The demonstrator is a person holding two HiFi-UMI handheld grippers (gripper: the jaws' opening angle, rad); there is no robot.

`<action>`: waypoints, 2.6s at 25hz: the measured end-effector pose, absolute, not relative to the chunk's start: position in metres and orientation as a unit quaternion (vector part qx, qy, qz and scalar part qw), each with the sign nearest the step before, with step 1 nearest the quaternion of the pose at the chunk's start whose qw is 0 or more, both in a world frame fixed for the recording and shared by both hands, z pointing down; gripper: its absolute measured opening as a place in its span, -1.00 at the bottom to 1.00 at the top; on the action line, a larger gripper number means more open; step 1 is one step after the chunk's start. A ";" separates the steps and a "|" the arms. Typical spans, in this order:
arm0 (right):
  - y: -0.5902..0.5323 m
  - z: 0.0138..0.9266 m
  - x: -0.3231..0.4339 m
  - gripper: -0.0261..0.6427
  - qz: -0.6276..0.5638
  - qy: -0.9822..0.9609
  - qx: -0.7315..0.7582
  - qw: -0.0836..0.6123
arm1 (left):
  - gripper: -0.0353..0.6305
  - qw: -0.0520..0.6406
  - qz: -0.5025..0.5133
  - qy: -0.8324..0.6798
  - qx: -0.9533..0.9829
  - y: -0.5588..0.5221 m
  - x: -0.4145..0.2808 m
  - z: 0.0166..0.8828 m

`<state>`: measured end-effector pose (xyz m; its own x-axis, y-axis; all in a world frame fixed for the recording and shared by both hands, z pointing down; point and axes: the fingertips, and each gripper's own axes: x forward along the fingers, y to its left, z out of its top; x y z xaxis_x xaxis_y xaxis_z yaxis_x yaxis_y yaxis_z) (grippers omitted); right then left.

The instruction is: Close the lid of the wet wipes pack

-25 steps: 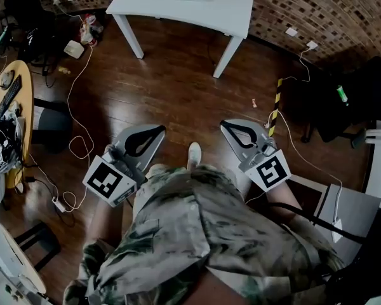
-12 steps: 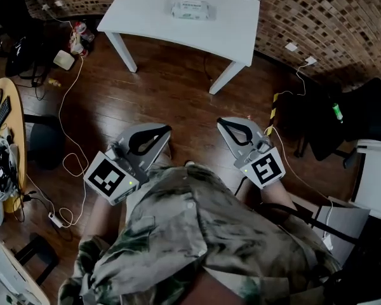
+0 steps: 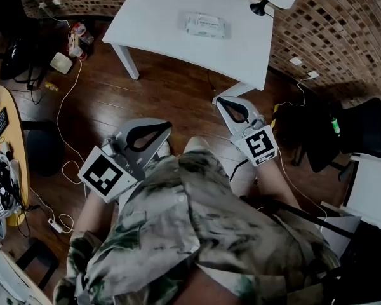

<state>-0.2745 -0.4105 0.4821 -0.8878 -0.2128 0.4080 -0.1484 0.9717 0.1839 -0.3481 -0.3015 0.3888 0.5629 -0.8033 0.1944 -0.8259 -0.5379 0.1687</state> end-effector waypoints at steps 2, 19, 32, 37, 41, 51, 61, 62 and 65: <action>-0.426 0.492 -0.288 -0.90 -0.080 -0.967 0.090 0.225 | -0.89 0.125 0.040 -0.471 0.872 -0.307 -0.359 0.391; -0.632 0.603 -0.389 -0.90 -0.105 -0.951 0.074 0.280 | -0.89 0.135 0.024 -0.561 0.817 -0.407 -0.444 0.387; -0.719 0.655 -0.432 -0.90 -0.104 -0.941 0.046 0.319 | -0.89 0.147 0.017 -0.589 0.794 -0.488 -0.464 0.392; -0.734 0.664 -0.444 -0.90 -0.105 -0.938 0.021 0.328 | -0.89 0.165 0.032 -0.602 0.781 -0.505 -0.472 0.404; -0.745 0.675 -0.449 -0.90 -0.099 -0.934 0.008 0.342 | -0.89 0.172 0.036 -0.607 0.775 -0.520 -0.477 0.408; -0.750 0.691 -0.456 -0.90 -0.105 -0.924 -0.025 0.368 | -0.89 0.188 0.037 -0.617 0.764 -0.535 -0.488 0.415; -0.747 0.692 -0.460 -0.90 -0.104 -0.918 -0.027 0.382 | -0.89 0.171 0.019 -0.614 0.770 -0.528 -0.490 0.405; -0.748 0.692 -0.460 -0.90 -0.105 -0.917 -0.025 0.384 | -0.89 0.167 0.017 -0.614 0.771 -0.526 -0.491 0.403; -0.748 0.691 -0.459 -0.90 -0.110 -0.913 -0.023 0.391 | -0.89 0.159 0.026 -0.615 0.772 -0.513 -0.491 0.403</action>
<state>-0.4586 -0.7480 0.6907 -0.6930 -0.0448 0.7195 0.1278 0.9746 0.1838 -0.4915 -0.5131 0.4026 0.2418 -0.9411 0.2362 -0.9577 -0.1923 0.2142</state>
